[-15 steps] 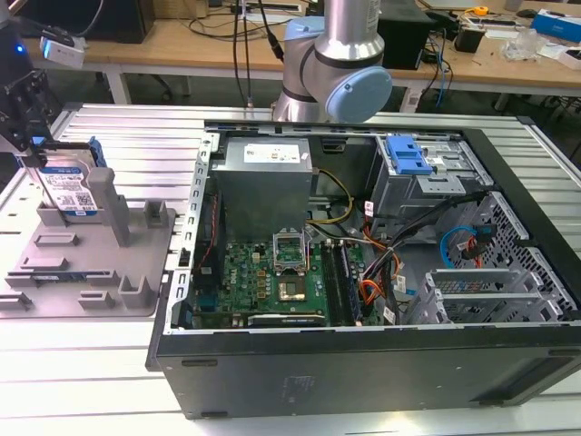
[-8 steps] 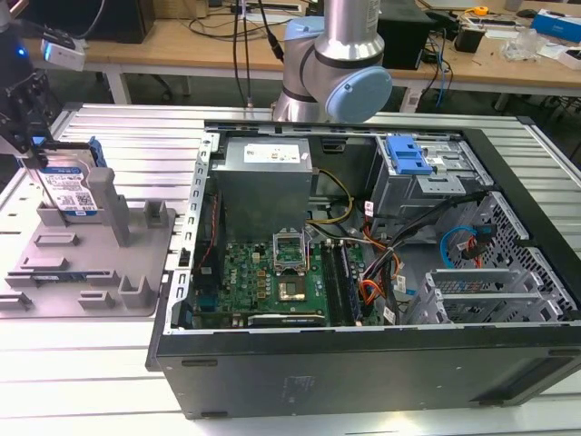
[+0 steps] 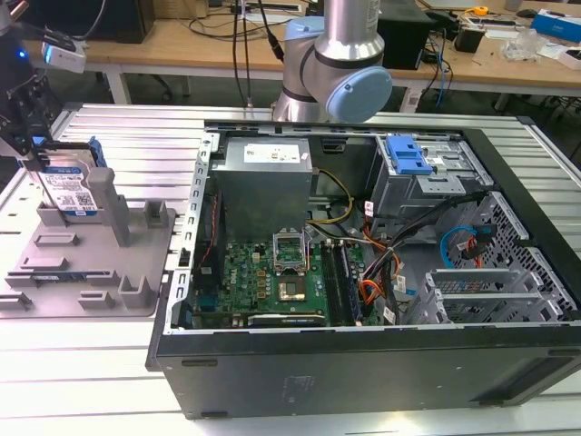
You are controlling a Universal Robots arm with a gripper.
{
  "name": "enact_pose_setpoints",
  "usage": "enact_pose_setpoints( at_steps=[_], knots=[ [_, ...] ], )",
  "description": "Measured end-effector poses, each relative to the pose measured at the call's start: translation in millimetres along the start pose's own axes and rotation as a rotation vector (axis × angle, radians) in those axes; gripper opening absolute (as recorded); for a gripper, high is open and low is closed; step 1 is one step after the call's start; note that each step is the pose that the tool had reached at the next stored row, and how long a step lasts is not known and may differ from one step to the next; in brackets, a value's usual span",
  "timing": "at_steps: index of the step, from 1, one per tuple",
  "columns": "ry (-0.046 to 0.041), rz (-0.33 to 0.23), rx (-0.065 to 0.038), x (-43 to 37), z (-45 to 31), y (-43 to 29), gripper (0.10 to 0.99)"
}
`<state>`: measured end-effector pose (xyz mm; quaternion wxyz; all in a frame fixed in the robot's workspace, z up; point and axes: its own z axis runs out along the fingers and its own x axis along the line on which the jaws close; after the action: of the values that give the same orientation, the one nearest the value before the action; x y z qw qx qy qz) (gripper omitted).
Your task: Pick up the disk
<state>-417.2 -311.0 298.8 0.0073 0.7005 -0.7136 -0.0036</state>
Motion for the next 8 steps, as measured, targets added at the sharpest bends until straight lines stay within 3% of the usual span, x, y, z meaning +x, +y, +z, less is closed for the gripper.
enact_pose_setpoints(
  at_steps=[8],
  knots=[
    [0.0001,0.000,0.000,0.3,1.0,0.0,0.463]
  ],
)
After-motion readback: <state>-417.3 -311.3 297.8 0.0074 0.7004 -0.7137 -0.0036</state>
